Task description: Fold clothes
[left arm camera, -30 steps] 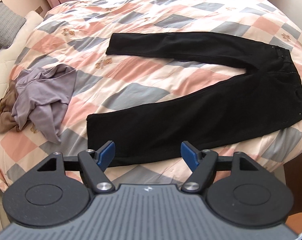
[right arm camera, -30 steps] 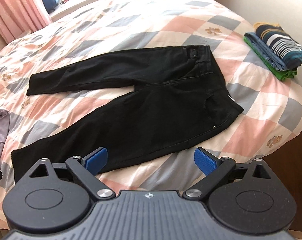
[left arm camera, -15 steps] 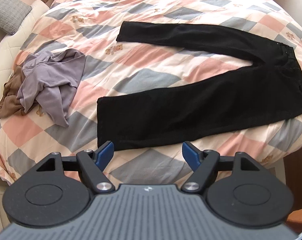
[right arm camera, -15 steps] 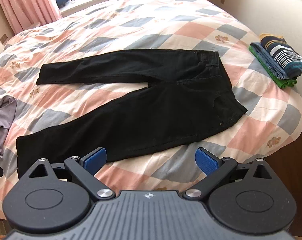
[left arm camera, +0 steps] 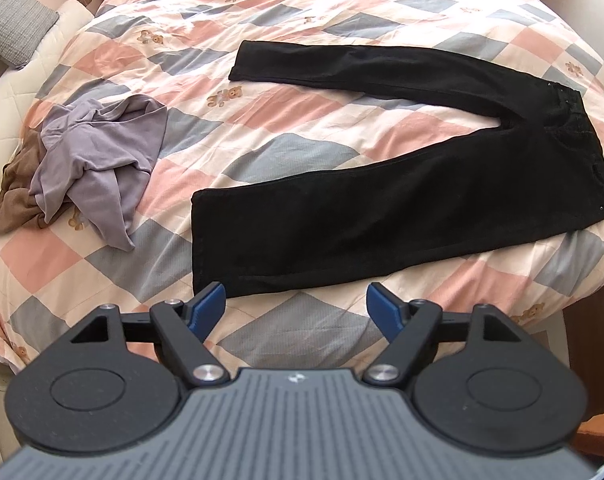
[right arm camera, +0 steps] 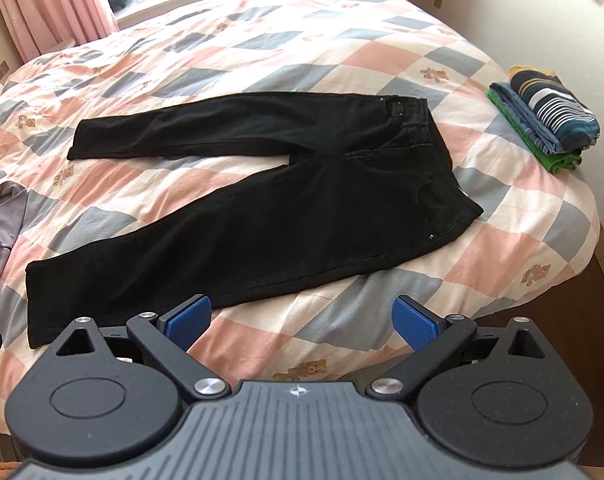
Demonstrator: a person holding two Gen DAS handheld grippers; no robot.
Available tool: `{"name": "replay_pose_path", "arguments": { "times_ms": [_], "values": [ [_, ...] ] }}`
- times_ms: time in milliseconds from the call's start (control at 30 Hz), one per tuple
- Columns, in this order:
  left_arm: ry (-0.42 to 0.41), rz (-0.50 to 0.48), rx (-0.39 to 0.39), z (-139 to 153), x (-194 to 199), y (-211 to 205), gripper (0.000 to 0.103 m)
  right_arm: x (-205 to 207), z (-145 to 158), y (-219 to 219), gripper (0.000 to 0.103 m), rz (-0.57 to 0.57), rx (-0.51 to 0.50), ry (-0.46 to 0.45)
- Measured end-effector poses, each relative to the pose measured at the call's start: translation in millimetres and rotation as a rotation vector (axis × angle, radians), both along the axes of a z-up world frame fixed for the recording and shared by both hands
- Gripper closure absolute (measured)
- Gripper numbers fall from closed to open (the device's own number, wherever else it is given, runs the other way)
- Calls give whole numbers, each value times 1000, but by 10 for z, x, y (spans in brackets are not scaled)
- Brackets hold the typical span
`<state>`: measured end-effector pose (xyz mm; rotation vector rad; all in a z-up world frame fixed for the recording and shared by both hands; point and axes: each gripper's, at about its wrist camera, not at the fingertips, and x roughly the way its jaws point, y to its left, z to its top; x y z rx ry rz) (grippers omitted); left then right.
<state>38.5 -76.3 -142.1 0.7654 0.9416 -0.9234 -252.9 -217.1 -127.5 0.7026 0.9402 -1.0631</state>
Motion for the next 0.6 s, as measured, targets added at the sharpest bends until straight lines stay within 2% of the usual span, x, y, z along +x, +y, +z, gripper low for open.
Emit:
{"name": "replay_pose_path", "arguments": {
  "times_ms": [267,600],
  "values": [
    [7,-4,-21,0,27,-83,28,-35,-11,-52,3,-7,3,0],
    [14,31,0,-84,63,-382,27,15,-107,-329,3,-5,31,12]
  ]
}}
